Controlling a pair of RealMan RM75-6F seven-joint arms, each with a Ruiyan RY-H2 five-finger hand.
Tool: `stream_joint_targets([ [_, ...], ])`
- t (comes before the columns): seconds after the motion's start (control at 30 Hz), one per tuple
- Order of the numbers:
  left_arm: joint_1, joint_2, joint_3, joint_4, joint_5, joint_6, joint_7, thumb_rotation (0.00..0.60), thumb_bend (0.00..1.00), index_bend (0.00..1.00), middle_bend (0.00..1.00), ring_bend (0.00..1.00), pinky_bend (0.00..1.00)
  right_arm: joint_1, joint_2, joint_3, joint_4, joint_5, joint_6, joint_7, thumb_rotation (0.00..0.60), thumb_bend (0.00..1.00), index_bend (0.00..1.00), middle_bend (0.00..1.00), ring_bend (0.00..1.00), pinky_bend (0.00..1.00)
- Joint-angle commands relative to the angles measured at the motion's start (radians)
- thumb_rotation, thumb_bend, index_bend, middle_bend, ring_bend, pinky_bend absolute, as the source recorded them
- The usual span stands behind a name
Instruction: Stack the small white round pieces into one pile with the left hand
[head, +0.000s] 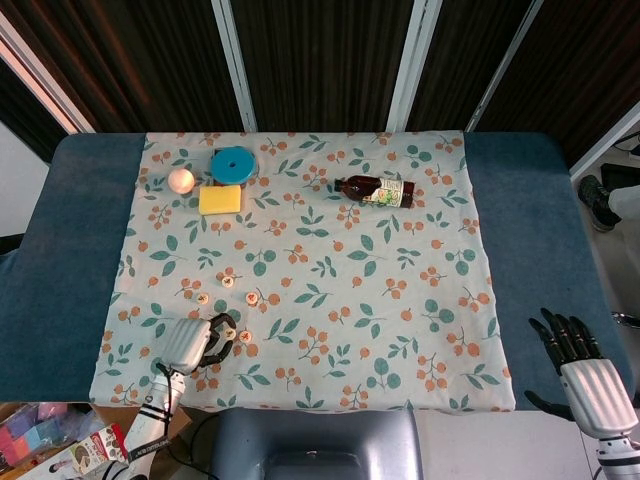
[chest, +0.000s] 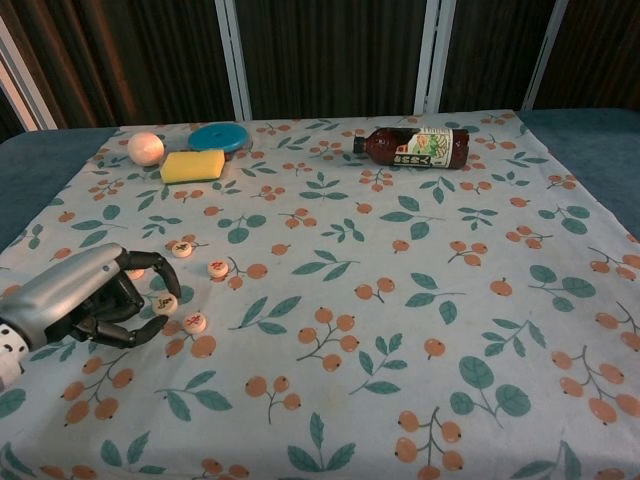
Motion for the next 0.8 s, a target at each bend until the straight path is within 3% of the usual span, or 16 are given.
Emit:
stream_joint_targets([
  [0.03, -0.007, -0.019, -0.001, 0.000, -0.009, -0.005, 0.023, 0.600, 0.42, 0.52, 1.00, 1.00, 1.00, -0.001, 0.002, 0.002, 0.000, 0.003, 0.003, 0.006, 0.600, 0.07, 0.00, 0.00, 0.00, 0.00],
  [0.8, -0.019, -0.069, 0.002, 0.050, -0.032, -0.014, 0.057, 0.600, 0.42, 0.49, 1.00, 1.00, 1.00, -0.001, 0.004, 0.006, 0.001, 0.010, 0.004, 0.012, 0.600, 0.07, 0.00, 0.00, 0.00, 0.00],
])
